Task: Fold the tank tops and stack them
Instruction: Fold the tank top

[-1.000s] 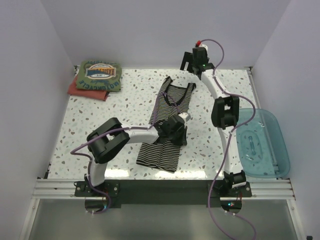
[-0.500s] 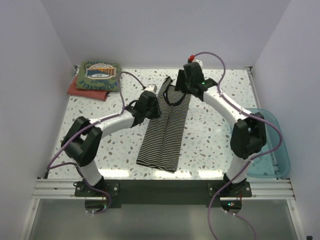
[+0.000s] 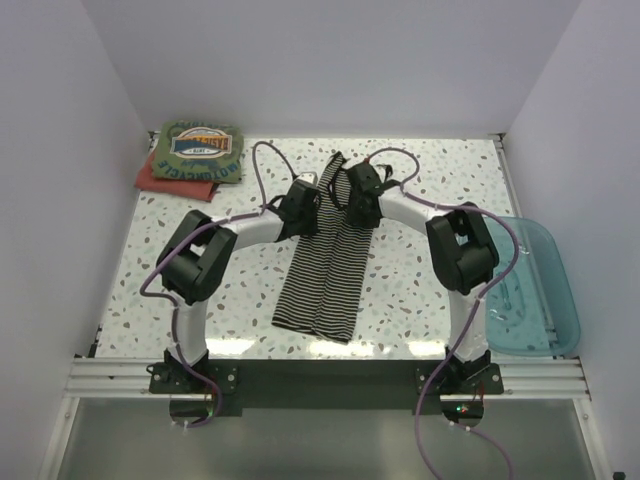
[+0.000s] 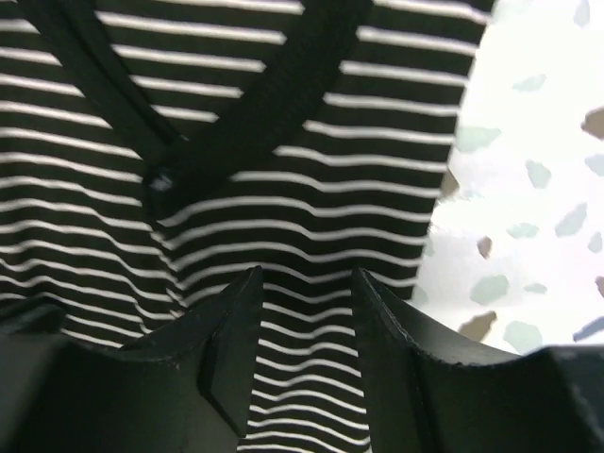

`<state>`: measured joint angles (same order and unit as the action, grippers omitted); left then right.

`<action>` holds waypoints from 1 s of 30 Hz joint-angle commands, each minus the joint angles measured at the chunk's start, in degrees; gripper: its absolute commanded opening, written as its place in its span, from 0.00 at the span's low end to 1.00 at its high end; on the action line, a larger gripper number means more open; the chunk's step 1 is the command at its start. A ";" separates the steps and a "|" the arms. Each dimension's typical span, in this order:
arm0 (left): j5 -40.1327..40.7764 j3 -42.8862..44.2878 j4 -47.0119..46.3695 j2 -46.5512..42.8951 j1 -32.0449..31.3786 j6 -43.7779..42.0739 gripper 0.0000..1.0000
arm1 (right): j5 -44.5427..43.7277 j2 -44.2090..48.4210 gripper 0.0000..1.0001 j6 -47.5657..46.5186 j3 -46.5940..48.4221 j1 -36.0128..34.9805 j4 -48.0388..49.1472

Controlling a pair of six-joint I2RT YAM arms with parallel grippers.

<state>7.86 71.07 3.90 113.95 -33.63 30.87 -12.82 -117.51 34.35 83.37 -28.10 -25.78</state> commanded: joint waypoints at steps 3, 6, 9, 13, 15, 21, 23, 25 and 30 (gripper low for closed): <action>1.73 -0.22 -1.17 1.54 1.02 2.34 0.12 | -3.44 -6.05 0.47 -2.08 6.53 0.32 -2.60; 0.06 -0.49 -2.84 2.15 1.02 4.98 0.13 | -4.41 -9.91 0.48 -3.49 10.66 1.90 -4.71; -1.26 0.73 -3.02 3.12 1.02 6.65 0.13 | -3.36 -12.90 0.49 -4.37 14.00 4.97 -5.51; -2.94 4.51 -3.02 6.89 1.11 7.71 0.14 | 0.41 -15.81 0.51 -7.53 20.23 8.32 -6.92; -3.11 7.57 -2.76 9.60 1.63 7.45 0.15 | 1.39 -16.34 0.54 -9.03 21.91 8.67 -6.74; -5.04 11.90 -1.26 13.22 5.23 7.97 0.15 | 6.75 -15.03 0.61 -9.30 24.47 8.76 -6.65; -5.66 12.95 -1.44 13.40 5.94 7.80 0.15 | 6.93 -14.67 0.64 -9.30 25.25 8.85 -6.65; -6.36 14.00 -0.83 13.49 6.64 7.19 0.17 | 7.19 -15.20 0.65 -9.56 28.15 8.85 -7.44; -10.93 13.49 -3.46 8.06 6.91 4.64 0.26 | 6.14 -13.01 0.72 -9.39 30.80 8.94 -10.43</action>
<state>-0.78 84.51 -0.78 125.32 -27.31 38.24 -6.68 -133.36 25.87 111.70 -19.27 -33.52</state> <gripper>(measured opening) 0.244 0.701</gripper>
